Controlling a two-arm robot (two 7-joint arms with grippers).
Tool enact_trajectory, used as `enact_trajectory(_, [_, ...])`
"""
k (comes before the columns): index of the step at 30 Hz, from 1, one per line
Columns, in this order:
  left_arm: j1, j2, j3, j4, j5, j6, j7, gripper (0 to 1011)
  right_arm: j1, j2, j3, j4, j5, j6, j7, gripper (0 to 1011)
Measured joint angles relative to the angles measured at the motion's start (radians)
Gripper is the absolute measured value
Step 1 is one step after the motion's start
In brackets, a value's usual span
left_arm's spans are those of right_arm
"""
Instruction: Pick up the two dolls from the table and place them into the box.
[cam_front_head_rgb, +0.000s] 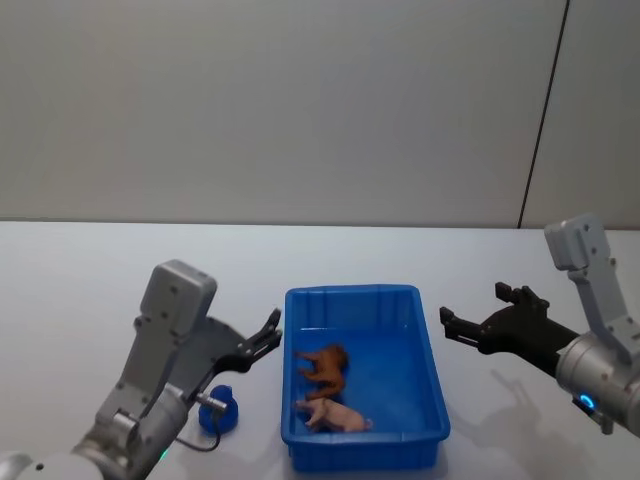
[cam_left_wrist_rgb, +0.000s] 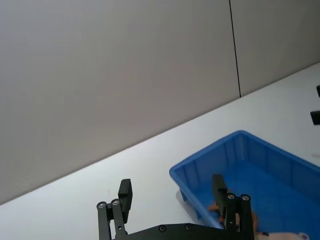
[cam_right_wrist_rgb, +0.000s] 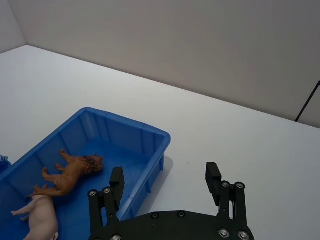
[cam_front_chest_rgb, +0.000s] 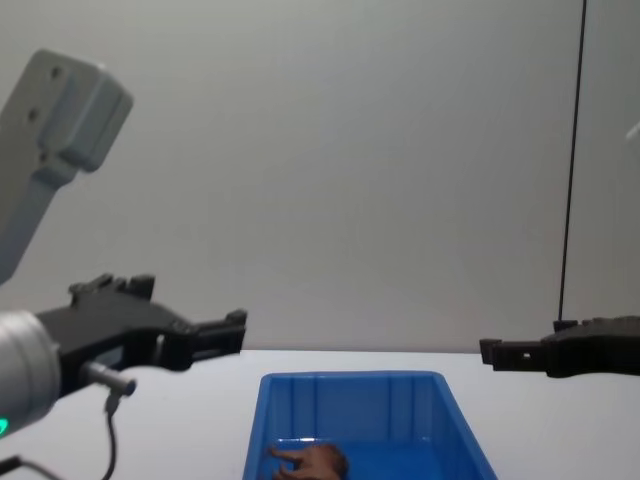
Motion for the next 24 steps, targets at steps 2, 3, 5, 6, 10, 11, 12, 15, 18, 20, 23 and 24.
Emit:
enact_trajectory(2, [0.012,0.009,-0.004,0.000,-0.012,0.002,0.003,1000,0.000,0.001,0.001,0.000,0.000,0.000,0.000,1001])
enact_trajectory(3, [0.016,0.012,-0.005,0.001,-0.015,0.002,0.003,1000,0.000,0.001,0.001,0.000,0.000,0.000,0.000,1001])
enact_trajectory(5, [0.024,0.018,-0.008,0.008,-0.028,0.000,0.003,1000,-0.001,0.002,0.001,-0.001,0.001,-0.001,0.000,1001])
enact_trajectory(6, [0.026,0.019,-0.009,0.011,-0.030,0.000,0.003,1000,-0.001,0.002,0.002,-0.001,0.001,-0.001,0.000,1001])
enact_trajectory(10, [0.031,0.024,-0.014,0.036,-0.047,-0.007,-0.009,1000,-0.001,0.003,0.002,-0.001,0.001,-0.001,0.000,1001])
enact_trajectory(11, [0.031,0.024,-0.015,0.041,-0.050,-0.008,-0.011,1001,-0.001,0.003,0.002,-0.001,0.001,-0.001,0.000,1001])
enact_trajectory(12, [0.031,0.024,-0.017,0.055,-0.054,-0.009,-0.022,1000,-0.001,0.003,0.002,-0.001,0.001,-0.002,0.000,1001])
enact_trajectory(15, [0.026,0.022,-0.020,0.085,-0.062,-0.010,-0.046,1000,-0.001,0.003,0.002,-0.001,0.001,-0.002,0.000,1001])
enact_trajectory(18, [0.016,0.018,-0.023,0.117,-0.066,-0.009,-0.076,1000,-0.002,0.004,0.003,-0.002,0.001,-0.002,0.000,1001])
enact_trajectory(20, [0.011,0.015,-0.024,0.133,-0.067,-0.008,-0.091,1000,-0.002,0.004,0.003,-0.002,0.001,-0.002,0.000,1001])
enact_trajectory(23, [-0.008,0.007,-0.027,0.181,-0.067,-0.002,-0.134,1001,-0.002,0.004,0.003,-0.002,0.001,-0.002,0.000,1001])
enact_trajectory(24, [-0.008,0.007,-0.027,0.181,-0.067,-0.002,-0.134,1000,-0.002,0.004,0.003,-0.002,0.001,-0.002,0.000,1001])
